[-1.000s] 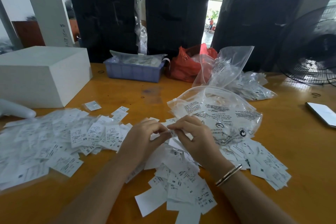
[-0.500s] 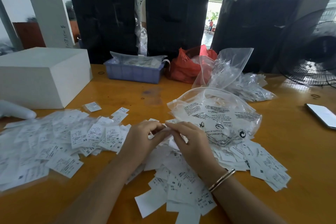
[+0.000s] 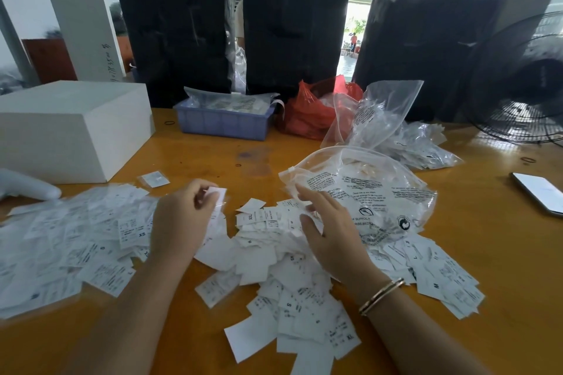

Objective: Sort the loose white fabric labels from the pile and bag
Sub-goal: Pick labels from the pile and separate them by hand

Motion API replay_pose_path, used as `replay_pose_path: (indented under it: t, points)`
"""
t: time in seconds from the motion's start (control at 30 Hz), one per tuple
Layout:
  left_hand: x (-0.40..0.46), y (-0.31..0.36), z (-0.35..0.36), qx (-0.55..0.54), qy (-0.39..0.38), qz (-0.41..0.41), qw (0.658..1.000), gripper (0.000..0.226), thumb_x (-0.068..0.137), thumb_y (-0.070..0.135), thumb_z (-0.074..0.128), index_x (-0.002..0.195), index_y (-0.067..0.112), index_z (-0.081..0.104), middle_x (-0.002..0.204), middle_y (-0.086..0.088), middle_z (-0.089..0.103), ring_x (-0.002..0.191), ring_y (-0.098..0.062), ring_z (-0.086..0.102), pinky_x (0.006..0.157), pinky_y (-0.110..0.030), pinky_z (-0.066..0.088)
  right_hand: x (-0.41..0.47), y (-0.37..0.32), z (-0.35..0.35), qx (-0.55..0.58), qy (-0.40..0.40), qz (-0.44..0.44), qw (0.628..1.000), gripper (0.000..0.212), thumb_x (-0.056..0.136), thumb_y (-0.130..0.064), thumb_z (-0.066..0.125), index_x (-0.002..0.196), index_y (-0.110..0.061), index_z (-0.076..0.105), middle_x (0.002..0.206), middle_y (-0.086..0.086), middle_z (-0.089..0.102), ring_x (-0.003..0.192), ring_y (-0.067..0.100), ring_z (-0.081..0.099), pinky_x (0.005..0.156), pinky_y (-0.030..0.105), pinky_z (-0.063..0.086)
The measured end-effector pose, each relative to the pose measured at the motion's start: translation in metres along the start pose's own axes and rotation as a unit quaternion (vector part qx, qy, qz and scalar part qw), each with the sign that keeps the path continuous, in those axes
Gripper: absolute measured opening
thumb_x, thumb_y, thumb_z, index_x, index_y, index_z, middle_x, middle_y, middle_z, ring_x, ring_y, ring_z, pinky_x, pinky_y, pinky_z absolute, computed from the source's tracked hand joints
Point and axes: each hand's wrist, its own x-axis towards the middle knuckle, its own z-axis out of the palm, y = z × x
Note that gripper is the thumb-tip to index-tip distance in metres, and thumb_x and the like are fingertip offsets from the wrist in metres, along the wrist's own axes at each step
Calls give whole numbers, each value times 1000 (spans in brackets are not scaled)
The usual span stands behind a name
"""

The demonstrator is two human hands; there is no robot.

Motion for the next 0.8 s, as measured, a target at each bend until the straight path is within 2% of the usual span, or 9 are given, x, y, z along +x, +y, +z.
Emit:
replay_pose_path:
  t: [0.07,0.13,0.27,0.4,0.47,0.57,0.6,0.7,0.8]
  points:
    - [1,-11,0,78,5,-35,996,19,90,22,63,103,9,67,83,-9,70,65,-13,52,49,-16,36,2,2,-5,8,16,13,1000,43,92,-9,53,133,-20,50,115,-14,54,107,9,53,96,42,44]
    - [1,-19,1,164,-19,-53,985,20,90,25,62,105,12,68,88,-8,70,72,-18,55,59,-27,45,3,4,-10,8,37,10,999,40,91,-7,53,129,-19,55,111,-15,54,104,9,54,94,42,45]
    - [1,-27,0,275,-62,-99,954,30,87,33,64,116,23,64,116,-9,63,106,-29,52,78,-39,42,12,6,-21,-19,82,-15,996,32,90,-3,54,119,-15,63,103,-14,55,99,11,54,90,36,47]
    - [1,-19,5,223,-3,-10,975,21,84,24,70,102,14,71,107,-16,66,100,-36,52,74,-44,42,38,23,-41,-14,189,24,981,27,91,2,50,108,-9,68,99,-4,61,96,17,57,85,29,47]
    - [-1,-11,9,175,-4,68,982,14,82,18,71,94,11,72,97,-14,69,92,-35,55,70,-41,42,55,40,-51,-16,191,89,977,27,94,-2,47,111,-10,67,105,-3,61,96,16,57,82,23,44]
    - [-7,2,15,80,-98,169,978,9,84,18,68,91,17,73,92,4,68,93,-22,56,78,-36,43,75,67,-56,-112,80,166,976,31,95,-5,43,114,-9,67,117,7,65,75,9,54,67,19,42]
    - [-9,5,18,47,-132,187,972,8,85,21,67,92,21,72,90,14,64,95,-15,54,81,-32,41,79,75,-56,-153,27,183,971,32,94,-6,44,116,-9,67,118,9,65,77,12,56,67,20,44]
    - [-16,9,25,-13,-198,218,956,8,87,28,64,91,30,71,86,31,50,93,-3,45,76,-17,33,83,92,-52,-226,-114,220,942,28,91,-12,51,114,-5,65,117,11,64,104,26,59,82,27,45]
    - [-17,8,28,-31,-216,220,951,9,88,27,64,92,30,71,86,30,52,92,-3,48,76,-23,39,82,95,-44,-281,-234,235,901,28,94,-24,48,99,-2,63,107,12,58,101,29,57,86,34,46]
